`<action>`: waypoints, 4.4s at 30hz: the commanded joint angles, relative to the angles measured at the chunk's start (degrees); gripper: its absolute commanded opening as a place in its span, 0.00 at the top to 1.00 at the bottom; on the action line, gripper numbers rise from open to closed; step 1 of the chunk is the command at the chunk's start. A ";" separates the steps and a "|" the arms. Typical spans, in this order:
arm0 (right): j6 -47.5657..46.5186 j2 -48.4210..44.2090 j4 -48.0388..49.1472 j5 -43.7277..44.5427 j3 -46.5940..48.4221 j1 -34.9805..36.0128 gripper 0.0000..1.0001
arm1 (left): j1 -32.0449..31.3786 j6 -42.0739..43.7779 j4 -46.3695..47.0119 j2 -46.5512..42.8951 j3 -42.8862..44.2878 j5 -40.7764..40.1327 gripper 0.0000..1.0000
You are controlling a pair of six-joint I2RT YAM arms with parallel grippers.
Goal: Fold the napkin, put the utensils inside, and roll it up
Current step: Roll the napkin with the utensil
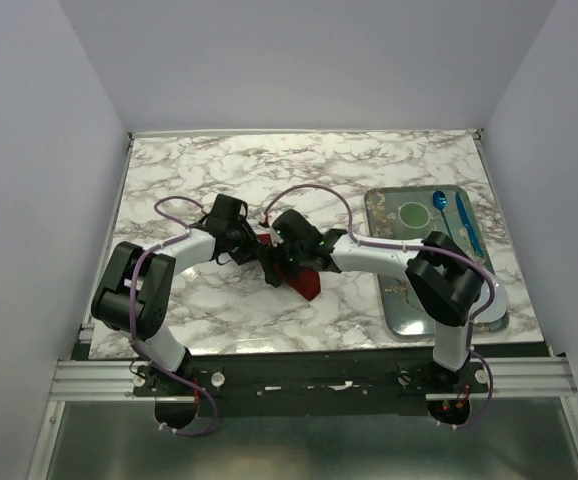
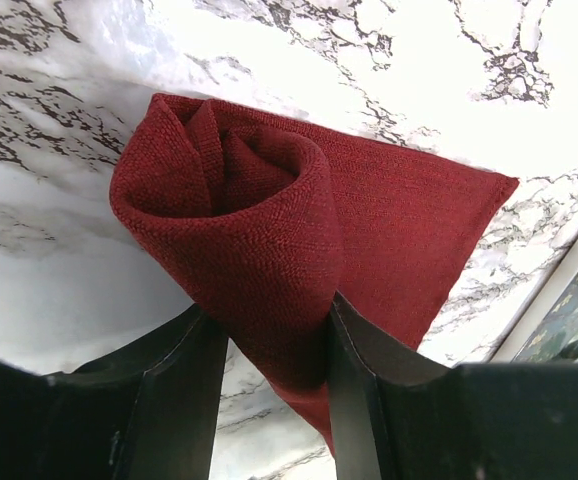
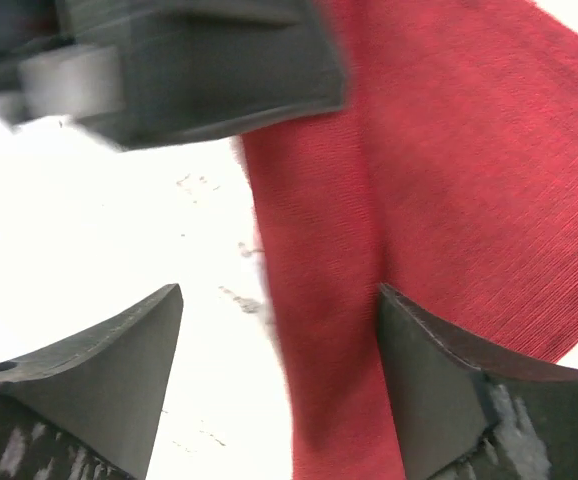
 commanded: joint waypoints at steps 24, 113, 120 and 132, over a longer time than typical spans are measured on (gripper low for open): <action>-2.53 5.12 -4.17 18.36 5.01 6.29 0.67 | 0.56 -0.32 -2.22 -5.13 -1.57 -2.18 0.21; 8.54 12.93 7.27 -38.71 4.03 -10.68 0.76 | 0.65 -0.93 0.95 -5.06 -2.20 0.63 0.07; 9.59 14.61 7.18 -41.71 5.00 -10.95 0.73 | 0.48 -0.23 1.39 -0.05 -1.05 -0.07 0.17; -0.59 4.51 -8.45 -16.54 8.07 -7.62 0.34 | 0.56 0.47 2.53 -1.01 -4.57 -0.78 0.44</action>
